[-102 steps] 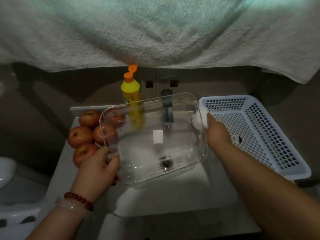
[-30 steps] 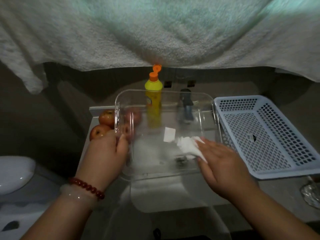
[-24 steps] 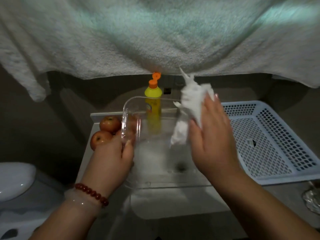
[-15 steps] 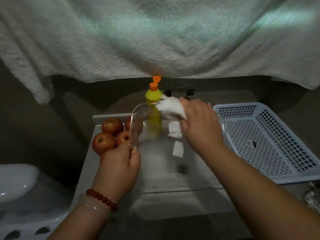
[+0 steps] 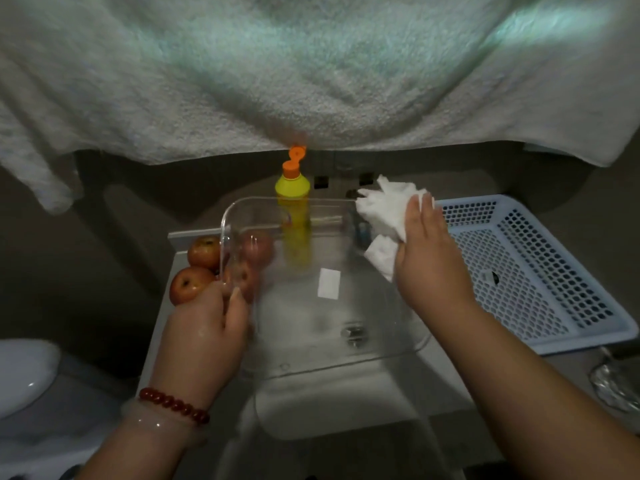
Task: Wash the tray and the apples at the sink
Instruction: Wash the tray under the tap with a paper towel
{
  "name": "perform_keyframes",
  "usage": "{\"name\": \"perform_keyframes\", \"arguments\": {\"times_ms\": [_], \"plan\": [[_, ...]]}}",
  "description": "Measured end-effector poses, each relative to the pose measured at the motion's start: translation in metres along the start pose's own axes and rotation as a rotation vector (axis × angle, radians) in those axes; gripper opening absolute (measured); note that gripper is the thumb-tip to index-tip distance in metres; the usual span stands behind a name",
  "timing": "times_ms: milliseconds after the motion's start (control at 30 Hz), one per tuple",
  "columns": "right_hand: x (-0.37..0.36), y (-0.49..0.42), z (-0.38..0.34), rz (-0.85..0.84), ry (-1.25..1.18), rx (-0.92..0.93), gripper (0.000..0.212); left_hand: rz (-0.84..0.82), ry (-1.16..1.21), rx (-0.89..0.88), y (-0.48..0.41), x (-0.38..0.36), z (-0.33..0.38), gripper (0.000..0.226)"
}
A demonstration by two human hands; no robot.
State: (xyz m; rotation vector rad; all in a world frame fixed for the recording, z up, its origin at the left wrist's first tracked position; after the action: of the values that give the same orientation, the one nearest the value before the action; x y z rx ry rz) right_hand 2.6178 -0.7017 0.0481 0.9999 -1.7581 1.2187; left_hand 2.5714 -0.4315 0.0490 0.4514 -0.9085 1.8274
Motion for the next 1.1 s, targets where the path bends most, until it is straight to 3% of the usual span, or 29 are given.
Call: {"name": "perform_keyframes", "arguments": {"times_ms": [267,367,433,533,600,667,833,1000,1100], "plan": [[0.011,0.075,-0.006,-0.203,-0.169,-0.095,0.061,0.056,-0.077,0.018,-0.017,0.003,-0.015,0.023],[0.018,0.086,0.004,-0.257,-0.123,-0.092,0.053,0.059,-0.075,0.041,-0.017,0.000,-0.024,0.023],[0.030,0.086,0.012,-0.167,-0.139,-0.072,0.037,0.063,-0.078,0.034,-0.016,-0.002,-0.027,0.025],[0.057,0.075,0.019,0.102,-0.339,-0.168,0.033,0.097,-0.082,-0.027,-0.015,0.001,-0.021,0.022],[0.076,0.059,0.018,0.291,-0.444,-0.132,0.037,0.103,-0.109,-0.134,-0.014,0.005,-0.017,0.021],[0.088,0.039,0.007,0.349,-0.492,-0.037,0.048,0.096,-0.106,-0.261,-0.012,0.007,-0.013,0.026],[0.070,-0.003,-0.038,0.082,-0.425,0.274,0.064,0.133,-0.108,-0.499,0.000,0.008,0.013,0.026],[0.066,-0.007,-0.049,-0.150,-0.407,0.336,0.096,0.141,-0.130,-0.584,0.000,0.011,0.012,0.032],[0.079,-0.006,-0.050,-0.159,-0.439,0.346,0.072,0.182,-0.172,-0.690,0.003,0.014,0.007,0.033]]}}
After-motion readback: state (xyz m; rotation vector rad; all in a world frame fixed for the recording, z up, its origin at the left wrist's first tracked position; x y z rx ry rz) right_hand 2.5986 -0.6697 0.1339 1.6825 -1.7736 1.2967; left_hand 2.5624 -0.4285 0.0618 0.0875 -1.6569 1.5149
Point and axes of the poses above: each hand's wrist, its own y-axis away from the middle knuckle, its own x-axis out of the back of the hand, z = x × y, the point moved 3 cm from there along -y, towards the middle knuckle, and after that the axes turned 10 degrees about z, right-handed, at the moved point
